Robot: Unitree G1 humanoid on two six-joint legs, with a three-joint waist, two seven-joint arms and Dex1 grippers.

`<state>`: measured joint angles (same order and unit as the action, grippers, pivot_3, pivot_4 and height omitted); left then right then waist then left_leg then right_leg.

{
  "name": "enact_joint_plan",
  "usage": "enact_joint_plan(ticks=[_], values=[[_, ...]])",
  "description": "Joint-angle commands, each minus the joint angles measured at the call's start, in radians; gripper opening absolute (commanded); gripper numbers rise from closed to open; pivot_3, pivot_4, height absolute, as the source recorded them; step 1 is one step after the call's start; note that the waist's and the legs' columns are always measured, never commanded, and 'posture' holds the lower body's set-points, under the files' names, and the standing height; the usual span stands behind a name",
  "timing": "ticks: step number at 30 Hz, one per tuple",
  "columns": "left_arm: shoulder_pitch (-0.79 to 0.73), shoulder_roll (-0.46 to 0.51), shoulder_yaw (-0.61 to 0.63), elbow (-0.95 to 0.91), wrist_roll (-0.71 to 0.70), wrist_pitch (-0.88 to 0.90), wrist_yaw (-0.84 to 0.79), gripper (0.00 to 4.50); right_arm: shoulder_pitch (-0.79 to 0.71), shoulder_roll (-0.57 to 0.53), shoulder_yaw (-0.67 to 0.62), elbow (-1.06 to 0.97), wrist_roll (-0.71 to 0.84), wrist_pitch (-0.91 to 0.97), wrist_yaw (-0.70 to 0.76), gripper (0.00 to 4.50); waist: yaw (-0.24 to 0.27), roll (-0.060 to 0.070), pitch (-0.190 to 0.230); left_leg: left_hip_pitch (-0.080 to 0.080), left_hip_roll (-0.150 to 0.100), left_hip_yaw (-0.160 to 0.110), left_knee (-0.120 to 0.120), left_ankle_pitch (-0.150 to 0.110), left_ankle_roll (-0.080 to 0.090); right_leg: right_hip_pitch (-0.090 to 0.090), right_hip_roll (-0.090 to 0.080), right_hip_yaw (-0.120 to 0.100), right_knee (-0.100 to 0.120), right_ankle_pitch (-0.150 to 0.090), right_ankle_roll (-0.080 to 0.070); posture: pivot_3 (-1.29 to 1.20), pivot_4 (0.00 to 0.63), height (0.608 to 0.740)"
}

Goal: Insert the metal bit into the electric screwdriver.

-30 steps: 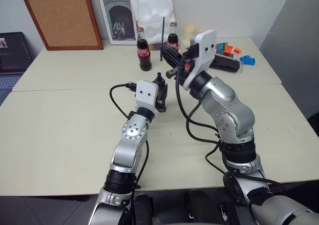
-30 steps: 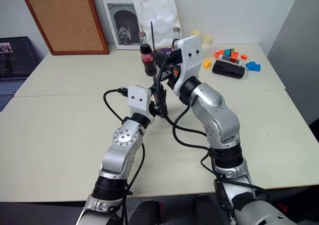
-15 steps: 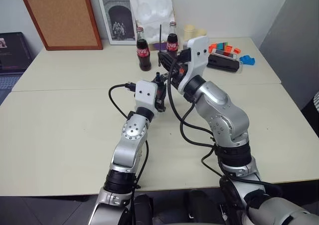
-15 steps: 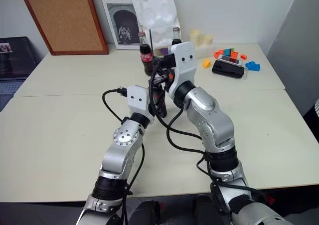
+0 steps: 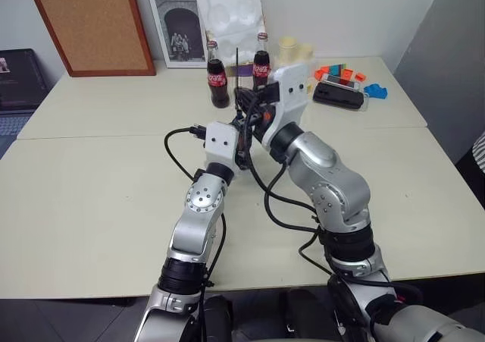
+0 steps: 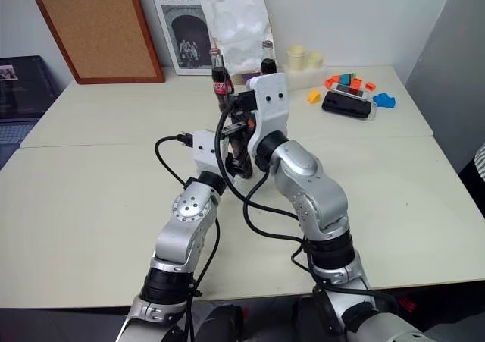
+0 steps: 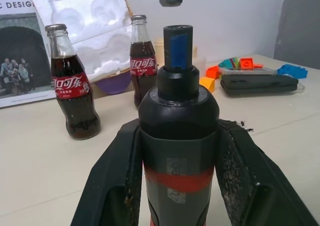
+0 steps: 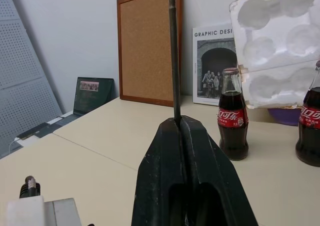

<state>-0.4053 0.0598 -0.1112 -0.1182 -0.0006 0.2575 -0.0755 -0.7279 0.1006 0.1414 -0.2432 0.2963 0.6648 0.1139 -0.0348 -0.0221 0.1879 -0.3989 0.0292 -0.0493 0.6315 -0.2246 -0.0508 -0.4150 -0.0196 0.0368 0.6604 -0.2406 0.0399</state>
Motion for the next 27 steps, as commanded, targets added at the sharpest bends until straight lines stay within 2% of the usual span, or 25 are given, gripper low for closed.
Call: enact_joint_plan(ticks=[1,27], values=[[-0.02,-0.007,0.031,-0.019,0.01,0.007,0.029,1.66,-0.007,0.019,0.003,-0.037,-0.006,-0.026,-0.008,0.0,0.0,0.0,0.0,0.0,0.0,0.0,0.0,0.0,0.0,0.0,0.0,0.0,0.0,0.0,0.0,0.0,0.15,0.74],[-0.012,-0.004,0.028,-0.024,0.01,0.014,0.026,1.66,-0.014,0.031,0.008,0.085,-0.06,-0.144,0.024,0.0,0.0,0.0,0.0,0.0,0.0,0.0,-0.001,0.0,0.0,0.0,0.0,0.0,-0.001,0.0,0.0,0.0,0.15,0.74]])
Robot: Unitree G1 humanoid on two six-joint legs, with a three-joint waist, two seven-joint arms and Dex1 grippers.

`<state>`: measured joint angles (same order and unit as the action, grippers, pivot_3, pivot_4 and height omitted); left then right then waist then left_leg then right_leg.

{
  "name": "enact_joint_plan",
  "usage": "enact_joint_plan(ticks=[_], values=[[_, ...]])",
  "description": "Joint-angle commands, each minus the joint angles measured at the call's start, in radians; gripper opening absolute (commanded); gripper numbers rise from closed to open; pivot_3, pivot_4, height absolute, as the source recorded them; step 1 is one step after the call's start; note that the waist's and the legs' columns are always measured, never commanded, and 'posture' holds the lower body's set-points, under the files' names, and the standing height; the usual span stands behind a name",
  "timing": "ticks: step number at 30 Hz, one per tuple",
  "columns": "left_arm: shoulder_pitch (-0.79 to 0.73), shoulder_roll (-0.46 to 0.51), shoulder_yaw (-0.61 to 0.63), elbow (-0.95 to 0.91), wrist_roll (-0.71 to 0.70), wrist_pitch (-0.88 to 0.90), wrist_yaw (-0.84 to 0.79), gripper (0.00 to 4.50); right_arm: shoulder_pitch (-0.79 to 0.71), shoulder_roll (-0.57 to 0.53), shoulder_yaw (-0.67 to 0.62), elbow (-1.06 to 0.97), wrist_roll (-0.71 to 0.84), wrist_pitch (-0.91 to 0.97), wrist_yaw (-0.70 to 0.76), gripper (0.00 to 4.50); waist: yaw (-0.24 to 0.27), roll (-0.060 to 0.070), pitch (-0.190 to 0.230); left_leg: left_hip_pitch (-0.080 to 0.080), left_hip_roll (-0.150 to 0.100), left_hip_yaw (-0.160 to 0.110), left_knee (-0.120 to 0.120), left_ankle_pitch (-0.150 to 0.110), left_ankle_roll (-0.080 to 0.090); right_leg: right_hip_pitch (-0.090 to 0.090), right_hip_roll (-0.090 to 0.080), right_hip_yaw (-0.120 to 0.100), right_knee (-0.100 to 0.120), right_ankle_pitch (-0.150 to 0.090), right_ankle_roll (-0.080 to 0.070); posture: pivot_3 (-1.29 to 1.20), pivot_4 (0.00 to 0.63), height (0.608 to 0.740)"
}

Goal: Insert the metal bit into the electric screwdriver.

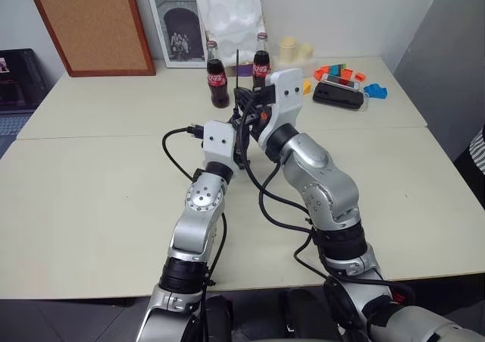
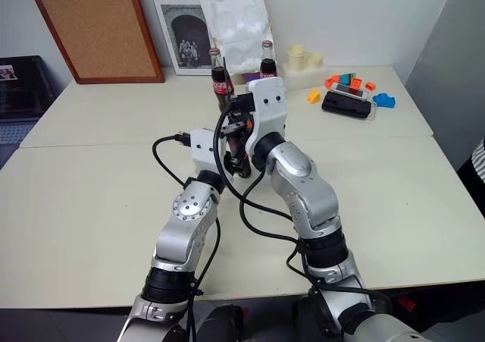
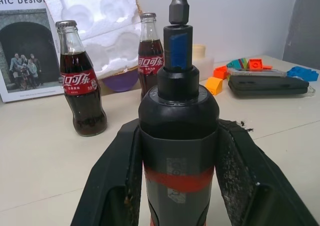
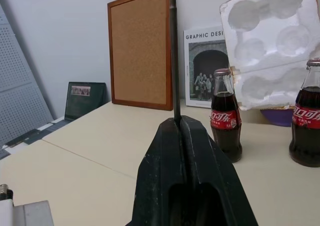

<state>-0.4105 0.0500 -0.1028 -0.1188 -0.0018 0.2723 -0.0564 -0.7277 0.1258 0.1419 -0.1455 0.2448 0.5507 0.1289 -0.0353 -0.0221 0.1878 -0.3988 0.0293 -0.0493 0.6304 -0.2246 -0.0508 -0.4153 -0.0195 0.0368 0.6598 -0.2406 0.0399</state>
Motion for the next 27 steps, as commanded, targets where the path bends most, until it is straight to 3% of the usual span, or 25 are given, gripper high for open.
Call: enact_joint_plan(ticks=[1,27], values=[[-0.006,0.007,0.019,-0.024,0.011,-0.001,0.006,1.66,-0.011,0.007,0.008,-0.012,-0.009,-0.032,0.01,0.0,0.0,0.0,0.0,0.0,0.0,0.0,0.0,0.0,0.0,0.0,0.0,0.0,0.0,0.0,0.0,0.0,0.15,0.74],[-0.01,0.011,0.019,-0.018,0.01,-0.001,0.001,1.66,0.01,-0.024,0.043,-0.053,-0.042,-0.016,0.05,0.0,0.0,0.0,0.0,0.0,0.0,0.0,0.0,0.0,0.0,0.0,0.0,0.0,0.0,0.0,0.0,0.0,0.15,0.74]])
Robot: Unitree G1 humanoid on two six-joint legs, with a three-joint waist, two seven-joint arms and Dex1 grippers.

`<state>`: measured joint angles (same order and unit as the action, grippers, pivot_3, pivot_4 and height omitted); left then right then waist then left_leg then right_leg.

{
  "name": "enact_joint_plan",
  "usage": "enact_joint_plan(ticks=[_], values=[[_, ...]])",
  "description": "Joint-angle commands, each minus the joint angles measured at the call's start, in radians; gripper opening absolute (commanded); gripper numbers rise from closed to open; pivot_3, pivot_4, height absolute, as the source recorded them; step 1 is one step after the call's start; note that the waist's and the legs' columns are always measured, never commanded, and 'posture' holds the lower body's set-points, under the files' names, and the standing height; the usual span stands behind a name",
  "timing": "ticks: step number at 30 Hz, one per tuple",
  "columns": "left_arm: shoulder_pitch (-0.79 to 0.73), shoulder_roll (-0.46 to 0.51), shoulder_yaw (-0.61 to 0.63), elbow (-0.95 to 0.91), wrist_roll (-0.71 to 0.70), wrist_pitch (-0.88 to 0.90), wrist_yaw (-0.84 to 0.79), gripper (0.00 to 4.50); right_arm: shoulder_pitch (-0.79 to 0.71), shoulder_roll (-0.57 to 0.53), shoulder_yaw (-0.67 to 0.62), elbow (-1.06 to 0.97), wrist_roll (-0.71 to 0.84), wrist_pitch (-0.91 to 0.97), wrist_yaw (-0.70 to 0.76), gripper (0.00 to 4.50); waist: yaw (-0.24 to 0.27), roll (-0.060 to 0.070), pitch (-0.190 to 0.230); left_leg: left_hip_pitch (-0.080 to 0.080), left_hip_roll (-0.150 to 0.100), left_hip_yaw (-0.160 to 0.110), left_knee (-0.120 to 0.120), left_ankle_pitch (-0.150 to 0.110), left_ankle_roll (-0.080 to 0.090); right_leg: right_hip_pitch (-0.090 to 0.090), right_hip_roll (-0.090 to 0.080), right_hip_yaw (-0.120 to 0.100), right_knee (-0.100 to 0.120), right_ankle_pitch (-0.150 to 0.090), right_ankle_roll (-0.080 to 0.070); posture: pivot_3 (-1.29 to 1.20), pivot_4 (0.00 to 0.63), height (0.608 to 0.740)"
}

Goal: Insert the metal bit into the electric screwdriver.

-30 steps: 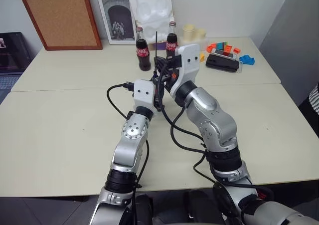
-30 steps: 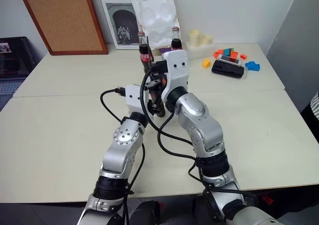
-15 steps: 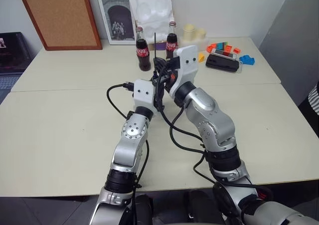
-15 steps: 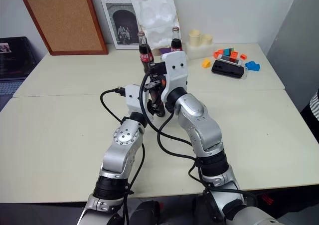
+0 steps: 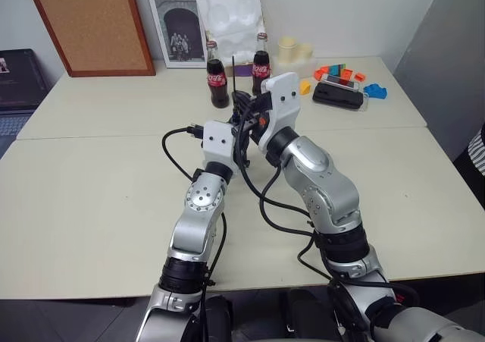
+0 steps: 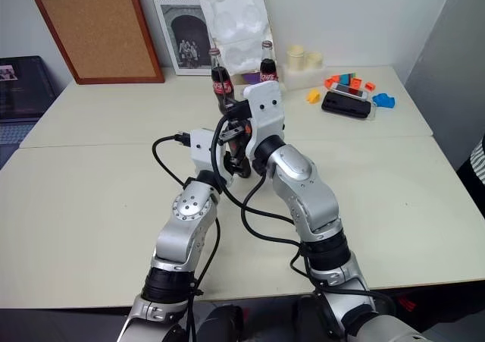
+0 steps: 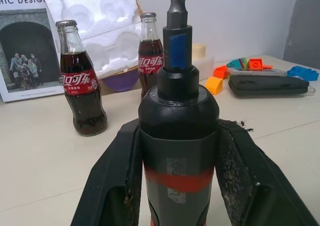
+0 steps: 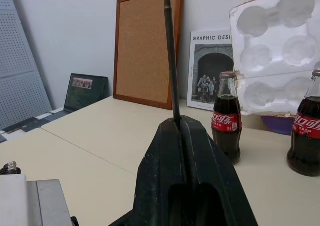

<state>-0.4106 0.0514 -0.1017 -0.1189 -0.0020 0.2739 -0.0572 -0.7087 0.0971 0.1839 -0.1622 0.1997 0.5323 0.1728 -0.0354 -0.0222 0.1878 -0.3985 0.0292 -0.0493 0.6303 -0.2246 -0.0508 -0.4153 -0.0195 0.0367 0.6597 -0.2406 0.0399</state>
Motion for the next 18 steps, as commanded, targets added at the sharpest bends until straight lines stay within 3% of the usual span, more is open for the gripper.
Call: enact_joint_plan(ticks=[1,18], values=[[-0.01,0.01,0.017,-0.018,0.01,-0.003,0.001,1.66,-0.016,0.004,-0.003,-0.034,0.006,0.017,0.006,0.0,0.0,0.0,0.0,0.0,0.0,0.0,0.0,0.0,0.0,0.0,0.0,0.0,0.0,0.0,0.0,0.0,0.15,0.74],[-0.016,0.012,0.025,-0.015,0.009,-0.008,0.004,1.66,-0.072,-0.04,-0.047,-0.044,0.054,0.182,0.026,0.0,0.0,0.0,0.0,0.0,0.0,0.0,0.0,0.0,0.0,0.0,0.0,0.0,0.0,0.0,0.0,0.0,0.15,0.74]])
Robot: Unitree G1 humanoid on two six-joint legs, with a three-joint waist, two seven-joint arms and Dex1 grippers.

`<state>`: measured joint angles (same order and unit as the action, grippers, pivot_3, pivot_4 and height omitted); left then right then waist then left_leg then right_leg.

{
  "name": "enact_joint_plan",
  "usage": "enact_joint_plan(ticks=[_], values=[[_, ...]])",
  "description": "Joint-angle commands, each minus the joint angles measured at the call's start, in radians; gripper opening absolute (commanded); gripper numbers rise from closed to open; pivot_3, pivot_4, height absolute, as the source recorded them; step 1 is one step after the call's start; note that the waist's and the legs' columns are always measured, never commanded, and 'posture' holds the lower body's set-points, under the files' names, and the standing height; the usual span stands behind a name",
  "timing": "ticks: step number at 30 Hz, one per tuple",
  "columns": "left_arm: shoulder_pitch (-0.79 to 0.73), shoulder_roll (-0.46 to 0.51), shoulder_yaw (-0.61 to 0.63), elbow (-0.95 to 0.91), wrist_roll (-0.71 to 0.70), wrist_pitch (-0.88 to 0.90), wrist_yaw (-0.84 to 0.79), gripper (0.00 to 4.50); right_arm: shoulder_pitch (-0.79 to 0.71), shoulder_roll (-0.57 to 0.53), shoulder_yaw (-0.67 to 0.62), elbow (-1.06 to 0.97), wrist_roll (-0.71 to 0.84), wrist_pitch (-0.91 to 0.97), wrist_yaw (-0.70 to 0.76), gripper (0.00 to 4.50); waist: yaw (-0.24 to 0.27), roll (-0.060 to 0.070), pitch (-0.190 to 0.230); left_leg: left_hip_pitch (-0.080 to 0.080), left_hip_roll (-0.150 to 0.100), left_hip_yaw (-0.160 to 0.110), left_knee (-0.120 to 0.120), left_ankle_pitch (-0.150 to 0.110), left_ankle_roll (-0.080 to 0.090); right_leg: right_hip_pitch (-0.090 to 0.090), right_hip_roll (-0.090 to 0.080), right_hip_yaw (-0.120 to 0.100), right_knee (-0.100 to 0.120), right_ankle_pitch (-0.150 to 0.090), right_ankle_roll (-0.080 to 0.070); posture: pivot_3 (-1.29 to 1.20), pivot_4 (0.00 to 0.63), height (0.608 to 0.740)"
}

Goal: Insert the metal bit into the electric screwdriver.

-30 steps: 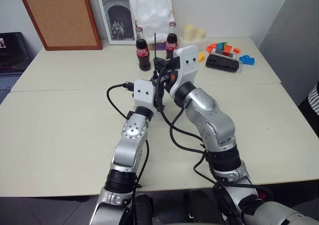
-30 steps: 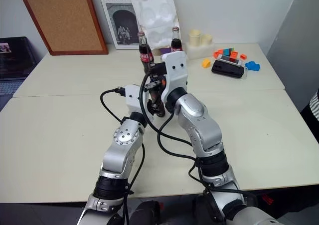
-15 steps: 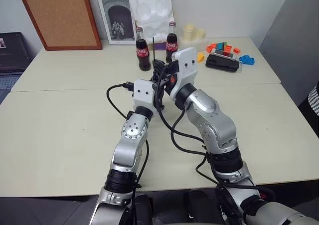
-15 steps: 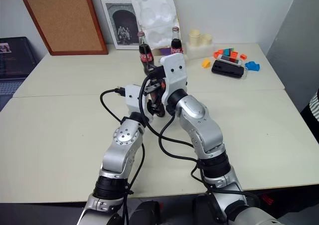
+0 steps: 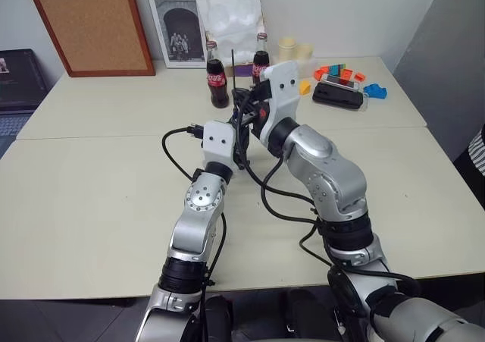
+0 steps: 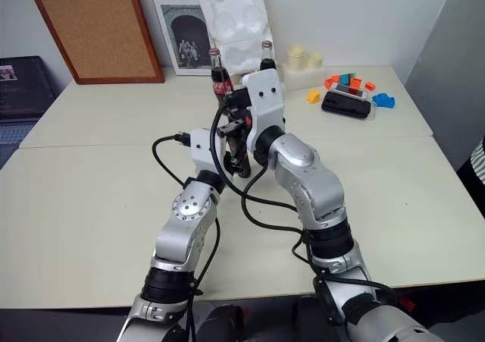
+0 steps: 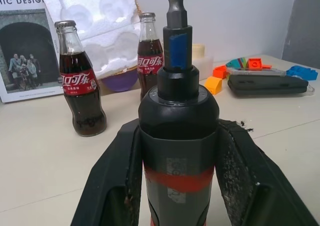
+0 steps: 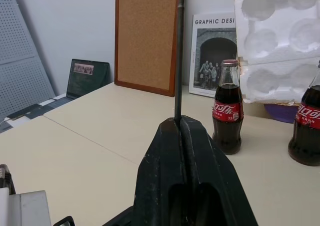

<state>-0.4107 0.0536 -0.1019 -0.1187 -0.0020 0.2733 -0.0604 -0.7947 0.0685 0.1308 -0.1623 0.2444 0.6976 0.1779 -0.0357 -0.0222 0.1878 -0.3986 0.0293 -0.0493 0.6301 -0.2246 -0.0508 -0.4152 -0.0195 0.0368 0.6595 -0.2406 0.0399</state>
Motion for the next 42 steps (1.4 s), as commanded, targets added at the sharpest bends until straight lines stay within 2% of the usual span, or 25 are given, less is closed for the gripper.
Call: enact_joint_plan(ticks=[1,8,15,23,30,42], values=[[-0.015,0.009,0.027,-0.015,0.008,-0.006,0.008,1.66,0.019,-0.018,0.017,-0.055,0.01,0.012,0.03,0.0,0.0,0.0,0.0,0.0,0.0,0.0,0.0,0.0,0.0,0.0,0.0,0.0,0.0,0.0,0.0,0.0,0.15,0.74],[-0.017,0.009,0.028,-0.014,0.007,-0.007,0.006,1.66,0.029,-0.026,0.01,-0.061,0.036,0.011,0.062,0.0,-0.003,0.0,0.0,0.0,0.0,0.0,0.0,0.0,0.0,0.0,0.0,0.0,0.0,0.0,0.0,0.0,0.15,0.74],[-0.009,0.015,0.017,-0.025,0.006,-0.01,-0.014,1.66,-0.1,-0.109,-0.057,0.053,0.072,0.018,0.145,0.0,-0.005,0.0,0.0,0.0,0.0,0.0,0.0,0.0,0.0,0.0,0.0,0.0,0.0,0.0,0.0,0.0,0.15,0.74],[-0.012,0.019,0.021,-0.023,0.008,-0.011,-0.016,1.66,-0.134,-0.14,-0.059,0.08,0.087,0.038,0.192,0.0,-0.006,0.0,0.0,-0.001,0.0,0.0,-0.001,0.0,0.0,0.0,0.0,0.0,-0.002,0.0,0.0,0.0,0.15,0.74],[-0.011,0.023,0.024,-0.026,0.006,-0.006,-0.018,1.66,-0.14,-0.137,-0.069,0.027,0.083,-0.002,0.182,0.0,-0.006,0.0,0.0,-0.001,0.0,0.0,-0.001,0.0,0.0,-0.001,0.0,0.0,-0.001,0.0,0.0,0.0,0.15,0.74],[-0.012,0.024,0.027,-0.027,0.008,-0.002,-0.015,1.66,-0.133,-0.123,-0.061,-0.026,0.092,0.064,0.136,0.0,-0.006,0.0,0.0,-0.001,0.0,0.0,-0.001,0.0,0.0,-0.001,0.0,0.0,-0.001,0.0,0.0,0.0,0.15,0.74]])
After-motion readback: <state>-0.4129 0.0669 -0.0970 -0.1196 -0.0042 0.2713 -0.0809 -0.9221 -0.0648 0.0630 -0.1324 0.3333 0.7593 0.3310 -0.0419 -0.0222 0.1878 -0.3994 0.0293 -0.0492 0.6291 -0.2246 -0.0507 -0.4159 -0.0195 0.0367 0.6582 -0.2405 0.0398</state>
